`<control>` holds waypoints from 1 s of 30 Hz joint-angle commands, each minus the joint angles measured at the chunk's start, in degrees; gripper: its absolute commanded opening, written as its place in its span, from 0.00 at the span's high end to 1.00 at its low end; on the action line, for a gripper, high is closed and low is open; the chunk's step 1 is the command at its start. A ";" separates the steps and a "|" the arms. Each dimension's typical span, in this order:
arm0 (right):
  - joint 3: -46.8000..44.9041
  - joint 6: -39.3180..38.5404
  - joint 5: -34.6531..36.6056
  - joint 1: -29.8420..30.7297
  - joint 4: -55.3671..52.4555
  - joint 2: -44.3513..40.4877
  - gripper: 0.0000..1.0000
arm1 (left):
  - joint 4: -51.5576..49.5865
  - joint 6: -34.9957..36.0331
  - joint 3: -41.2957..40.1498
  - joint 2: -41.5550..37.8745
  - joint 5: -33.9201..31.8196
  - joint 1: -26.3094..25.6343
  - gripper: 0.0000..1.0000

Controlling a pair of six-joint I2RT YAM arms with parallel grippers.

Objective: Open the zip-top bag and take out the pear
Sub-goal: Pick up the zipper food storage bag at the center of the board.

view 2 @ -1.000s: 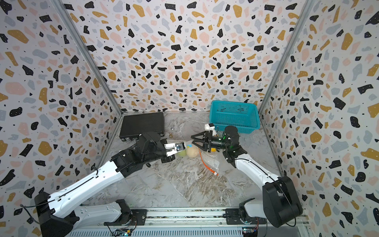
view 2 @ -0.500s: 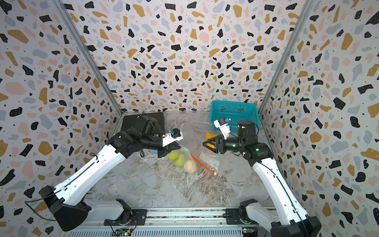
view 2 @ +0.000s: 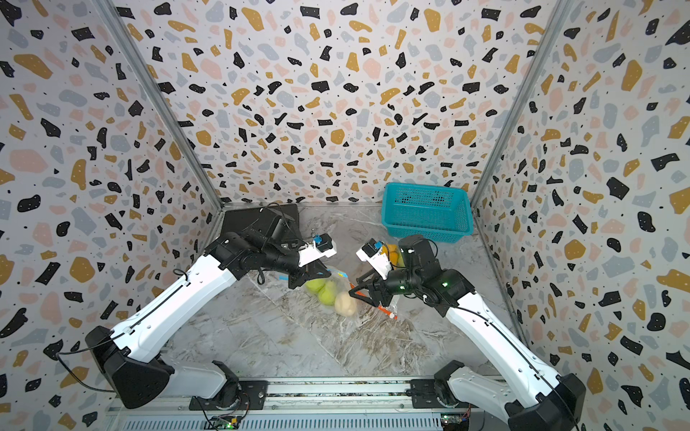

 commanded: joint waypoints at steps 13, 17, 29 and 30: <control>4.97 4.43 2.38 1.92 10.56 6.12 0.96 | -1.90 -0.97 2.17 -0.36 3.34 0.26 1.00; 5.78 5.84 0.55 1.95 12.62 5.21 1.00 | -2.57 -2.02 3.20 -0.63 3.88 0.28 1.00; 8.34 9.32 -0.34 1.92 8.09 5.45 1.00 | 11.17 -7.12 -5.64 -14.33 -4.95 0.35 0.10; 8.61 9.46 -0.25 1.92 7.68 5.46 1.00 | 12.36 -6.95 -6.70 -15.17 -6.66 0.35 0.10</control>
